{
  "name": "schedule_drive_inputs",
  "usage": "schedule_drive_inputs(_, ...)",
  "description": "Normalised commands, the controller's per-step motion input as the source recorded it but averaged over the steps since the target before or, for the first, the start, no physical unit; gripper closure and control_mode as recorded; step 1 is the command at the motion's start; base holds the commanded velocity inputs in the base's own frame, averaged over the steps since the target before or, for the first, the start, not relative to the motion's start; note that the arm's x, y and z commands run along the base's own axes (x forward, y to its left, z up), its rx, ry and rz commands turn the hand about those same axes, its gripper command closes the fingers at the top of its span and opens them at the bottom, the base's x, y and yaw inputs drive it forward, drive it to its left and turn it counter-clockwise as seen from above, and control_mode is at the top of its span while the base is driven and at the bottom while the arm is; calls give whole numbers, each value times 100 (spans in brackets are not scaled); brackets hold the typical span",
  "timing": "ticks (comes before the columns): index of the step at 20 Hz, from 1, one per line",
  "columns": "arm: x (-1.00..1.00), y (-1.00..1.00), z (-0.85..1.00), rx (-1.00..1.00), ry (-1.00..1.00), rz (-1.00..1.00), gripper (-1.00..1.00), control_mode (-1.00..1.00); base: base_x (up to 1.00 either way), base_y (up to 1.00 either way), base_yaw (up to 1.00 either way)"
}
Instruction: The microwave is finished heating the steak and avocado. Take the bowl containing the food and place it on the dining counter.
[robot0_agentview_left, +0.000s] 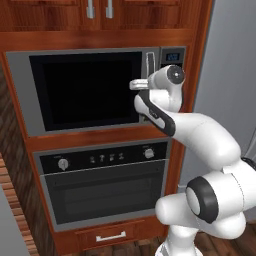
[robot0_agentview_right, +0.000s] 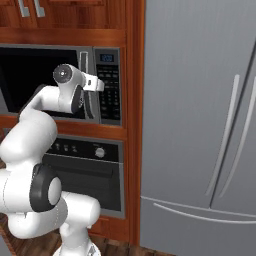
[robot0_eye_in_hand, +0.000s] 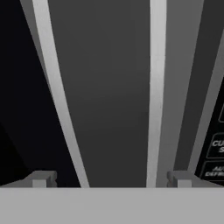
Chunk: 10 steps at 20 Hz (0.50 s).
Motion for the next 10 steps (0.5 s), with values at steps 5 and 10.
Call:
schedule_drive_inputs(5, 62, 1, -16, -1, 0, 0, -100, -100, 0, 0, 0)
schedule_drive_inputs(10, 59, 0, -8, -1, 0, 0, 100, -100, 0, 0, 0)
